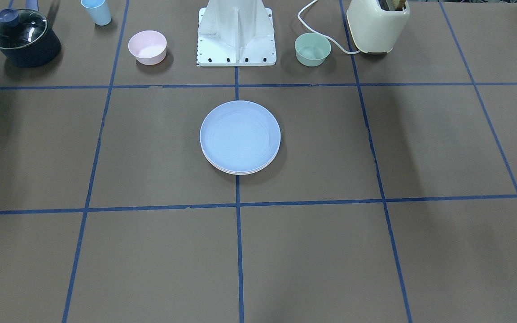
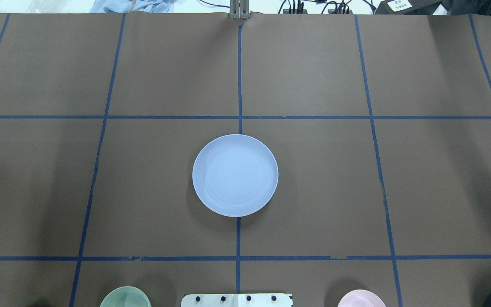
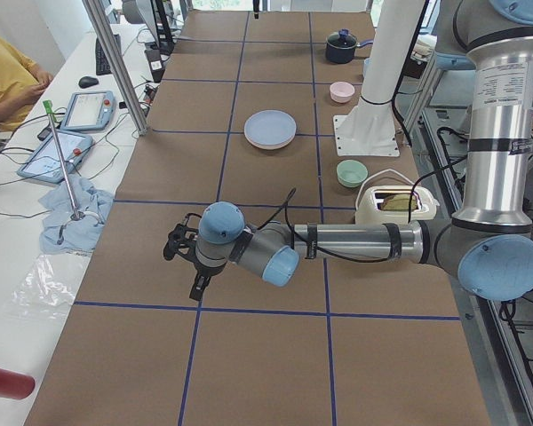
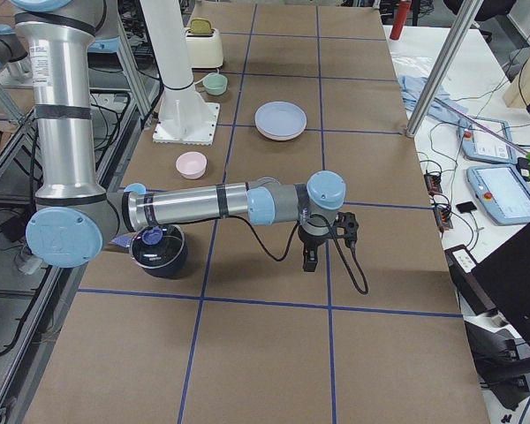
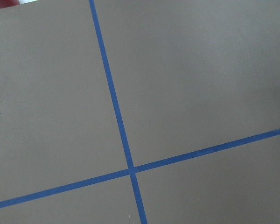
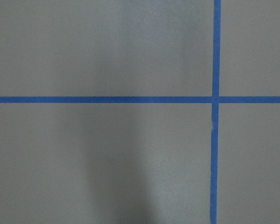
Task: Stack three plates with pink and blue
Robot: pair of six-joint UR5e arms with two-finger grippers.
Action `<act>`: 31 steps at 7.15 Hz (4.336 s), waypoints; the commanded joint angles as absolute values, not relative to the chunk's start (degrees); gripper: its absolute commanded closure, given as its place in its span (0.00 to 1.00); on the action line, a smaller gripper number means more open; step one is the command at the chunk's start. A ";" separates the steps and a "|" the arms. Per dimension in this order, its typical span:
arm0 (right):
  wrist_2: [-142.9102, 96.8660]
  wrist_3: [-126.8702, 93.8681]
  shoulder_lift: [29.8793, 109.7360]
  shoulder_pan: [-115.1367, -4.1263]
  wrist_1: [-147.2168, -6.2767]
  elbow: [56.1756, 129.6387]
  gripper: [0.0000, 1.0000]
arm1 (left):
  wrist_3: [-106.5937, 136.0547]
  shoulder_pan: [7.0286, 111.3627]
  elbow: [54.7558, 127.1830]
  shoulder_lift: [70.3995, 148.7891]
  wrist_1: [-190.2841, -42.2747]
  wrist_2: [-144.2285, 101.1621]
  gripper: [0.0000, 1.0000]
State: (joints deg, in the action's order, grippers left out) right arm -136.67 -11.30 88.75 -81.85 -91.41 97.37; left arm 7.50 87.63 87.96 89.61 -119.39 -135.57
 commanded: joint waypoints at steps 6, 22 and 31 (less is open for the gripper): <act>-135.61 -10.90 88.15 -83.05 -91.32 97.56 0.00 | 6.59 87.89 88.59 89.30 -120.41 -135.27 0.00; -135.26 -12.22 88.95 -83.41 -90.88 97.12 0.00 | 7.38 87.54 83.43 91.06 -132.22 -133.60 0.00; -135.26 -11.95 89.47 -83.41 -90.79 96.59 0.00 | 6.77 88.24 84.28 95.45 -118.04 -133.77 0.00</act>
